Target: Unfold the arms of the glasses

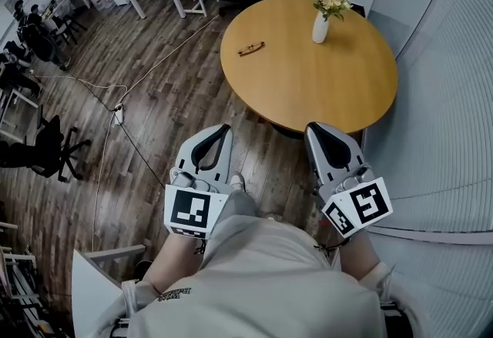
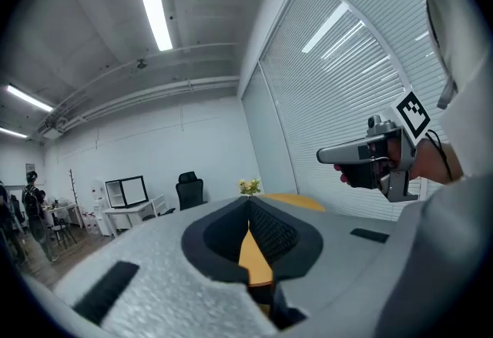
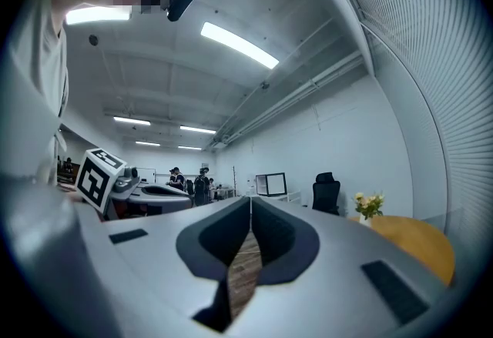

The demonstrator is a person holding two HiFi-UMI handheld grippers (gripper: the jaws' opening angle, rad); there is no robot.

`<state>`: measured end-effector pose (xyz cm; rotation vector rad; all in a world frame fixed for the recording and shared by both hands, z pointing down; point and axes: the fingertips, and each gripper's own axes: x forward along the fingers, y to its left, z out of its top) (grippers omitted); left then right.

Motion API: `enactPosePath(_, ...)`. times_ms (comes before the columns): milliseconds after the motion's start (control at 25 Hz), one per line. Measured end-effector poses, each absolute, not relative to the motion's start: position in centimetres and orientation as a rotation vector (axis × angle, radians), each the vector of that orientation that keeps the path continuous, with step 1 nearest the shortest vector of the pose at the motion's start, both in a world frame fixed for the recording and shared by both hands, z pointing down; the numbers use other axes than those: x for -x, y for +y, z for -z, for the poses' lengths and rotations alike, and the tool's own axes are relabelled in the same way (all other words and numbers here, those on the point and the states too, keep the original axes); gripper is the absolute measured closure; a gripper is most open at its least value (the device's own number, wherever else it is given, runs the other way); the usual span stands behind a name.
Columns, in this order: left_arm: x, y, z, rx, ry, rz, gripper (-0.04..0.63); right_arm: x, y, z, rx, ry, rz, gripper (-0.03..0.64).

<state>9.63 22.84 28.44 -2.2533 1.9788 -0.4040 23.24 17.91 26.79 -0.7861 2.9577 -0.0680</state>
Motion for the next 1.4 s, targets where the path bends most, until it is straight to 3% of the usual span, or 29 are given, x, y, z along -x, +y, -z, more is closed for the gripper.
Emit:
enactPosePath(520,-4.7,18.6,-30.9,2.254,1.993,0.396,0.572,-17.9,13.7,-28.8,0.758,2.994,0.049,0.586)
enactPosePath(1400,8.1,2.0,-32.7,2.448,1.877,0.445,0.572,-4.8,-1.3,-30.2,0.947,3.039,0.118,0.586)
